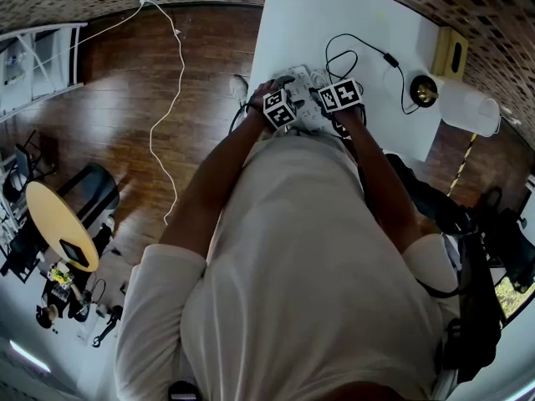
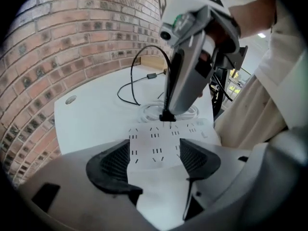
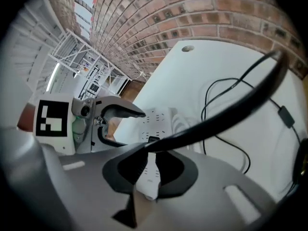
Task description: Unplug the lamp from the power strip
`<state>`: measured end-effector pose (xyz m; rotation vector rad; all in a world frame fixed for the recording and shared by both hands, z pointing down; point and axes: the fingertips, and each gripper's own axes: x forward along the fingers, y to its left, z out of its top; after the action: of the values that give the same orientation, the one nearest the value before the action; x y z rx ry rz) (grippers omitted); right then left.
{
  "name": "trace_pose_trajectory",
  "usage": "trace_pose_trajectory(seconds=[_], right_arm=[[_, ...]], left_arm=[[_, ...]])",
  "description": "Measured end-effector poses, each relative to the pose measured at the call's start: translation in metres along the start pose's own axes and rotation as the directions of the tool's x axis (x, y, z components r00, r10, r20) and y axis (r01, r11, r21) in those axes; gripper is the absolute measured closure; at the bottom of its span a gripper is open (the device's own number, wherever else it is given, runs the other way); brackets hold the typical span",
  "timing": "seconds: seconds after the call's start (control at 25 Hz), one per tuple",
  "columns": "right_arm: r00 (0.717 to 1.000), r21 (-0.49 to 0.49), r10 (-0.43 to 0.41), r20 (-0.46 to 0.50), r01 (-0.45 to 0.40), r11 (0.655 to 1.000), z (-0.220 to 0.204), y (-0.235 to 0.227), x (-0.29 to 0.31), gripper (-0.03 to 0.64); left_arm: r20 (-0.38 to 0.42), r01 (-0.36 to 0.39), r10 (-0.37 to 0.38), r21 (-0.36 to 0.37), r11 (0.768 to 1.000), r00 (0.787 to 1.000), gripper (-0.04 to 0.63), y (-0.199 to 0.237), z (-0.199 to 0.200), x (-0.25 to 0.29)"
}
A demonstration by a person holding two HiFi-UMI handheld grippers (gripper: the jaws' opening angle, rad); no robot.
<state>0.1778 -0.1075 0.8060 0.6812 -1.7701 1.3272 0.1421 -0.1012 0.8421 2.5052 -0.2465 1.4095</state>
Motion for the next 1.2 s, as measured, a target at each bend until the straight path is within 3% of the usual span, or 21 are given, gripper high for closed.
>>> trace_pose_trajectory(seconds=[0.08,0.28,0.48,0.56,0.72,0.96,1.12,1.2], right_arm=[[0.999,0.023,0.036,-0.003,-0.036,0.999,-0.009,0.001,-0.001,0.566],[0.996,0.043,0.081,-0.033,-0.079,0.996,-0.031,0.002,0.002,0.566],[0.996,0.024,0.089,-0.029,-0.088,0.996,-0.043,0.004,0.005,0.561],[0.996,0.013,0.088,-0.001,-0.088,0.996,-0.044,0.003,0.003,0.525],[0.994,0.004,0.098,0.052,-0.099,0.995,-0.046,0.0,-0.003,0.474],[0.981,0.032,0.109,0.158,-0.116,0.993,-0.049,-0.007,-0.022,0.465],[0.93,0.07,0.135,0.341,-0.169,0.983,-0.039,-0.015,-0.049,0.488],[0.892,0.091,0.11,0.438,-0.165,0.982,-0.034,-0.026,-0.067,0.497]], left_arm=[[0.033,-0.012,0.012,-0.012,1.0,0.999,0.279,0.001,0.006,-0.011],[0.028,-0.023,0.025,-0.061,0.998,0.999,0.295,-0.007,-0.004,-0.018],[0.058,-0.042,0.053,-0.177,0.983,0.997,0.299,-0.015,-0.002,-0.025],[0.07,-0.058,0.075,-0.224,0.973,0.995,0.3,-0.014,-0.002,-0.028],[0.086,-0.094,0.129,-0.331,0.939,0.988,0.307,-0.01,-0.008,-0.034],[0.085,-0.116,0.174,-0.462,0.879,0.981,0.316,-0.007,-0.021,-0.047],[0.108,-0.084,0.18,-0.585,0.807,0.978,0.348,-0.004,-0.021,-0.062],[0.136,-0.076,0.194,-0.597,0.799,0.971,0.381,0.002,-0.008,-0.081]])
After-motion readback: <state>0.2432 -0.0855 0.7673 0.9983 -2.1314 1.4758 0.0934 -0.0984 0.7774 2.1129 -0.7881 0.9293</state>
